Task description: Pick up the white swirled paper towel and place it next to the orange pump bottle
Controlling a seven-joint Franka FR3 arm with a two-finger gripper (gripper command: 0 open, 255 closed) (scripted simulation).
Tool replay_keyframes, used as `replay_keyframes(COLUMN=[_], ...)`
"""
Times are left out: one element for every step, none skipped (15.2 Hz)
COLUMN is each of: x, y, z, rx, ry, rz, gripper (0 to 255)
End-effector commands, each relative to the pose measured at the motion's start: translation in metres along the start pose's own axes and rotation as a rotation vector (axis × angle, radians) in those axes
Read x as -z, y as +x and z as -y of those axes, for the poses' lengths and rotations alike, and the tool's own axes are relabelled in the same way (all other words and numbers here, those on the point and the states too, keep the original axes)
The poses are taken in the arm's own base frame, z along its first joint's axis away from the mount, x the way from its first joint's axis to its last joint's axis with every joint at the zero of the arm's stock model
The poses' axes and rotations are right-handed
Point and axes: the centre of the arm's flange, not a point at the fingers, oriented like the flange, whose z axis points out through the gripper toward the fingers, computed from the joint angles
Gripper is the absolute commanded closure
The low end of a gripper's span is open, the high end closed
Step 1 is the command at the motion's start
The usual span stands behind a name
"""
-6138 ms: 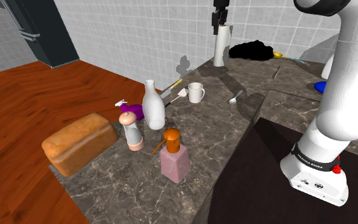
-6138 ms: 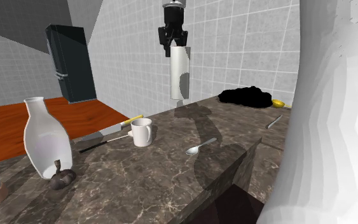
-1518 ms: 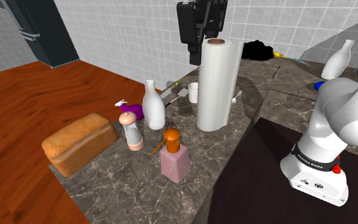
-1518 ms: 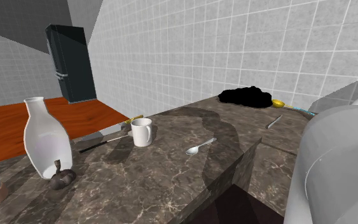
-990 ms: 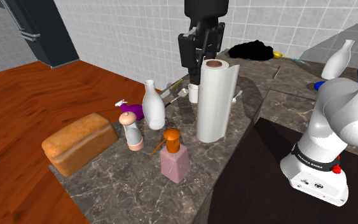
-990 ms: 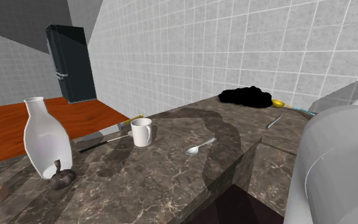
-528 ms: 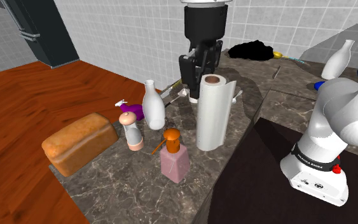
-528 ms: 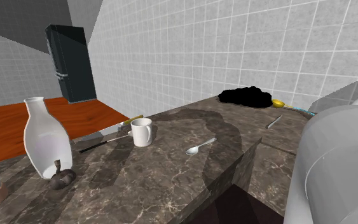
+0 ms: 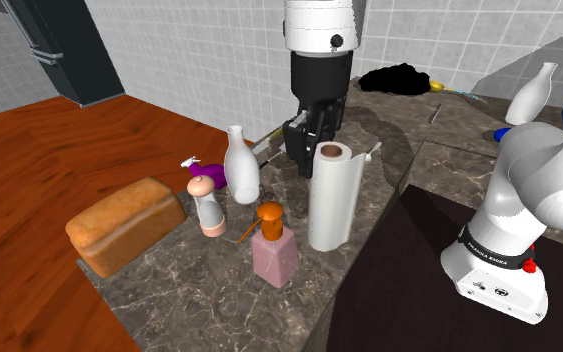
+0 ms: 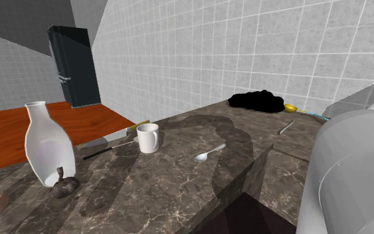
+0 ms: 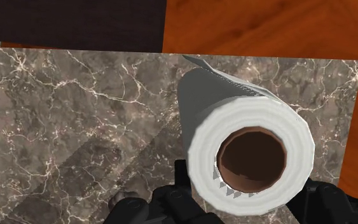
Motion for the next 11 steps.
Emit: replay_keyframes(x=[-0.011,-0.016,-0.022,-0.027,-0.032,-0.038,-0.043,-0.048,-0.053,-0.059,-0.064], y=[0.0,0.0,0.0,0.0,0.0,0.0,0.0,0.0,0.0,-0.001,-0.001], z=[-0.001,-0.001,-0.001,-0.001,-0.001,-0.001,-0.001,-0.002,-0.002,-0.002,-0.002], rx=[0.0,0.0,0.0,0.0,0.0,0.0,0.0,0.0,0.0,0.0,0.0], ry=[0.0,0.0,0.0,0.0,0.0,0.0,0.0,0.0,0.0,0.0,0.0], rz=[0.0,0.0,0.0,0.0,0.0,0.0,0.0,0.0,0.0,0.0,0.0], gripper=[255,255,255,255,255,255,255,255,255,255,255])
